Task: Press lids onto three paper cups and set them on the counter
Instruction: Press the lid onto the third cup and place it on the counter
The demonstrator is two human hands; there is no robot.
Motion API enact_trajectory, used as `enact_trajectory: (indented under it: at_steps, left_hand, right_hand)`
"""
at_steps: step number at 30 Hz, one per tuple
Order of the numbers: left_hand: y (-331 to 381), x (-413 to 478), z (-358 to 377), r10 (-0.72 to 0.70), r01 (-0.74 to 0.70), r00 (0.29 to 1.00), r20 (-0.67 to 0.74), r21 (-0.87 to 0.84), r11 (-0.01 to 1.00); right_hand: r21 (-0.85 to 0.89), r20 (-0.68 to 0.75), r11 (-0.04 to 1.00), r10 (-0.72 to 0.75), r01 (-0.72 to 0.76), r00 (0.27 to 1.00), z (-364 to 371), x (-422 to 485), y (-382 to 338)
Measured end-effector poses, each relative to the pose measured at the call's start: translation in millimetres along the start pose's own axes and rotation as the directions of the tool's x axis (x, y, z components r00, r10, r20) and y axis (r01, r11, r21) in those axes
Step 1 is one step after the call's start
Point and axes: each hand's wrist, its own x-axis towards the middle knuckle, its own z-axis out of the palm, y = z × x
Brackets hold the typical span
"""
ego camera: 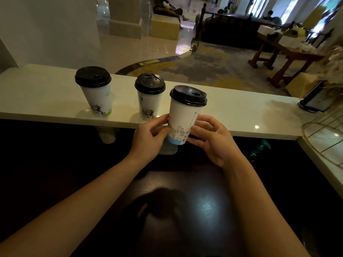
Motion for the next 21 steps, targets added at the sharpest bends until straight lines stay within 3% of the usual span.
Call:
enact_trajectory:
  at_steps: [3,8,13,15,18,21]
  left_hand:
    - [1.8,4.3,7.9,0.013,-0.014,0.999,0.029,0.039,0.999]
    - [5.8,11.1,20.0,-0.024,0.035,0.96,0.28,-0.035,0.999]
    - [4.4,21.3,33.8,-0.039,0.028,0.974,0.221,0.053,0.998]
    - [4.4,28.5,35.6,-0.037,0.025,0.97,0.239,0.051,0.998]
    - [5.2,40.6,35.5,-0.058,0.054,0.954,0.293,0.021,0.998]
    - [5.0,51.0,35.6,-0.074,0.081,0.932,0.356,-0.003,0.997]
  right_hand:
    - [-0.043,-0.019,0.999,-0.022,0.022,1.0,-5.5,2.5,1.9]
    - [-0.154,-0.007,0.985,-0.077,0.075,0.997,-14.8,6.9,-3.5]
    - [-0.25,-0.048,0.964,-0.109,0.093,0.993,-13.6,14.5,-4.3]
    - [-0.199,-0.02,0.978,-0.072,0.066,0.997,-17.6,19.0,-5.8]
    - [0.01,0.058,1.0,0.002,-0.003,0.998,-28.5,25.2,-8.1]
    - [0.05,0.09,0.999,0.005,-0.01,0.996,-36.9,33.6,-6.4]
